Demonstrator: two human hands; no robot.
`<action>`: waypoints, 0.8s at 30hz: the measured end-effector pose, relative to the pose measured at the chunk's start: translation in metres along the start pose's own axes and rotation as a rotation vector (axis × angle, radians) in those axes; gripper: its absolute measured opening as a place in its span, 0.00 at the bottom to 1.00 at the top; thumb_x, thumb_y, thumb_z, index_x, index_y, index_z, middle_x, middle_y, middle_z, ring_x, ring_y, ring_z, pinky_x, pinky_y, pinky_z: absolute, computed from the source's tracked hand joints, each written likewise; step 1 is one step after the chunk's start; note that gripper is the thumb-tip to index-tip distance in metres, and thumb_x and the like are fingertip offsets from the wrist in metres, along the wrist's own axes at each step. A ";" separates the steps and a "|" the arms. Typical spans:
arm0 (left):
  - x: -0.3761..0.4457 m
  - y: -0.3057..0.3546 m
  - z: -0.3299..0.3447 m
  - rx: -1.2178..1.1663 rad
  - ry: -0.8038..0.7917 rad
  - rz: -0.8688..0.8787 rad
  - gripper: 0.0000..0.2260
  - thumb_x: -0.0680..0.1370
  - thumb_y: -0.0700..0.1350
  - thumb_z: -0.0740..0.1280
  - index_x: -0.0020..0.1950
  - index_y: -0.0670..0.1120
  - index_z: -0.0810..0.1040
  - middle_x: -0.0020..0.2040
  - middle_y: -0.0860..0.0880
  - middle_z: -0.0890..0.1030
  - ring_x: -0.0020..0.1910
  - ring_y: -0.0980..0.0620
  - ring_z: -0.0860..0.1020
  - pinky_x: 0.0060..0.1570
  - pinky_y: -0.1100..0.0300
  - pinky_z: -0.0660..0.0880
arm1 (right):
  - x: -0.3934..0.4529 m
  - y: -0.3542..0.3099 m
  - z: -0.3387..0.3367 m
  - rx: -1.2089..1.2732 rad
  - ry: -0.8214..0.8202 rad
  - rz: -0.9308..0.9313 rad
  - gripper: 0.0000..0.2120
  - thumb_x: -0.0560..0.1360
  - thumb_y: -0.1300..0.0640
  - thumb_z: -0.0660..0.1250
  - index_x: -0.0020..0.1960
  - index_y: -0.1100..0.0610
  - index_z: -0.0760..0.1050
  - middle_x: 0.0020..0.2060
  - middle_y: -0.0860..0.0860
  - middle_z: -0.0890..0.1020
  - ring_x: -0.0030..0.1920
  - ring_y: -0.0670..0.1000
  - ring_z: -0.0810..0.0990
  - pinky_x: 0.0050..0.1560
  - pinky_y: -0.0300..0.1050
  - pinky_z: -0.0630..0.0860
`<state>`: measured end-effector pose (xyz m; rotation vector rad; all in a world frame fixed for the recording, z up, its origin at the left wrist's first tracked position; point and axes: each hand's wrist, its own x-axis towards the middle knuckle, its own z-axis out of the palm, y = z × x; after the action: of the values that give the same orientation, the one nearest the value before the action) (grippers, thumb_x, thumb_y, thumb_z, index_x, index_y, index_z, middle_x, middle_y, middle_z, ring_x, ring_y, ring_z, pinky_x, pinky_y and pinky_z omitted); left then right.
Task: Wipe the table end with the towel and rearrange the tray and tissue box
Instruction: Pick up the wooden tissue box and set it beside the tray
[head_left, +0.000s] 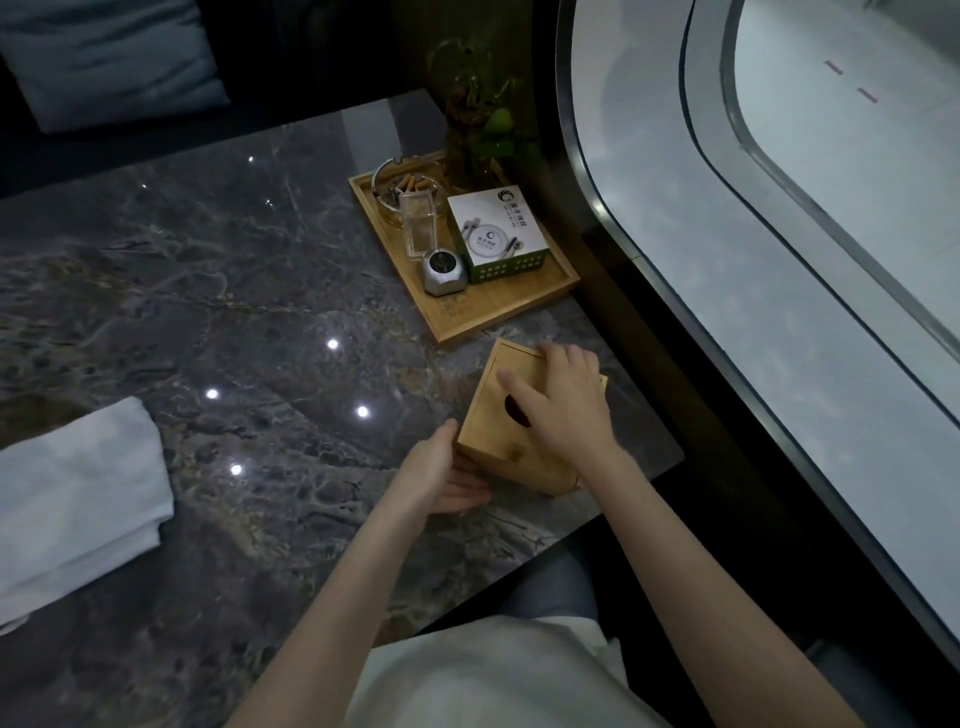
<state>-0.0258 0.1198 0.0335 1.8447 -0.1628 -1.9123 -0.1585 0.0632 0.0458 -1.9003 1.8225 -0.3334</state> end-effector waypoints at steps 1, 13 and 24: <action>-0.001 0.001 -0.005 0.161 0.064 0.086 0.28 0.78 0.56 0.55 0.53 0.30 0.75 0.43 0.36 0.81 0.39 0.40 0.81 0.42 0.49 0.80 | -0.005 0.005 -0.003 0.063 0.009 -0.019 0.29 0.75 0.43 0.61 0.70 0.58 0.63 0.67 0.55 0.70 0.69 0.53 0.62 0.67 0.49 0.62; -0.017 -0.034 0.019 1.014 0.461 1.156 0.25 0.80 0.53 0.48 0.73 0.41 0.57 0.74 0.43 0.62 0.74 0.47 0.59 0.70 0.54 0.57 | -0.085 0.049 0.022 0.045 0.173 -0.128 0.27 0.79 0.45 0.45 0.74 0.54 0.46 0.74 0.46 0.50 0.74 0.37 0.40 0.73 0.35 0.38; 0.010 -0.066 0.024 1.242 0.479 1.199 0.26 0.80 0.55 0.39 0.74 0.42 0.48 0.76 0.44 0.52 0.75 0.51 0.48 0.73 0.50 0.53 | -0.104 0.053 0.052 -0.030 0.184 -0.084 0.26 0.80 0.44 0.39 0.74 0.55 0.42 0.74 0.49 0.50 0.74 0.38 0.38 0.74 0.39 0.39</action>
<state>-0.0654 0.1679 -0.0002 1.8951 -2.0474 -0.3970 -0.1874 0.1746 -0.0096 -2.0295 1.8754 -0.5282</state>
